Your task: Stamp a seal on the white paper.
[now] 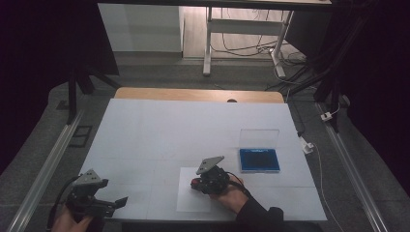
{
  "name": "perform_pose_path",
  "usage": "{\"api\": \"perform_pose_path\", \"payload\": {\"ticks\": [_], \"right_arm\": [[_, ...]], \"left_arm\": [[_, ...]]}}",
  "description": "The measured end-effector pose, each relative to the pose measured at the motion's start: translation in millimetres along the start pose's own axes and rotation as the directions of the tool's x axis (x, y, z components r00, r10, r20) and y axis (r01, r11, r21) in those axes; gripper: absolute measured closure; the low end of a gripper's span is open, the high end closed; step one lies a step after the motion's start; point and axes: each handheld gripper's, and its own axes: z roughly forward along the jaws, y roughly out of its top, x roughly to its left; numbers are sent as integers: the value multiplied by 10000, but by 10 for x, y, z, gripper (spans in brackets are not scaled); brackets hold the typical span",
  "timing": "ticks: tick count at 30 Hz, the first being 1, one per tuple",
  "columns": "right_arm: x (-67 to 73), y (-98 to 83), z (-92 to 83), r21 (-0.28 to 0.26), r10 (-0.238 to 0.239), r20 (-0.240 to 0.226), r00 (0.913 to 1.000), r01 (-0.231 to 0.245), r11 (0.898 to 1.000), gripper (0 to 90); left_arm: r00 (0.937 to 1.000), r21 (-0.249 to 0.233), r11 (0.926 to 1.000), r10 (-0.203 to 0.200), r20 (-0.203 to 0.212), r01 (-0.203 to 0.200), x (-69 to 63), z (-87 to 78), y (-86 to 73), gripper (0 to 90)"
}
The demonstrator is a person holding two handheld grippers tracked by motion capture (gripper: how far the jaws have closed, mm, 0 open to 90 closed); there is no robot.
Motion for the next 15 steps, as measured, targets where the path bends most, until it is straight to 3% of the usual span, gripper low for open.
{"api": "perform_pose_path", "payload": {"ticks": [7,15], "right_arm": [[-6,3,-8,-5,-168,-5,9999,168,9999,799],[-27,-4,-26,-173,133,-68,9999,-134,9998,796]], "left_arm": [[10000,-20,10000,-4,10,4,3,-2,-3,22],[10000,-17,10000,-2,9,2,1,-3,-3,22]]}}
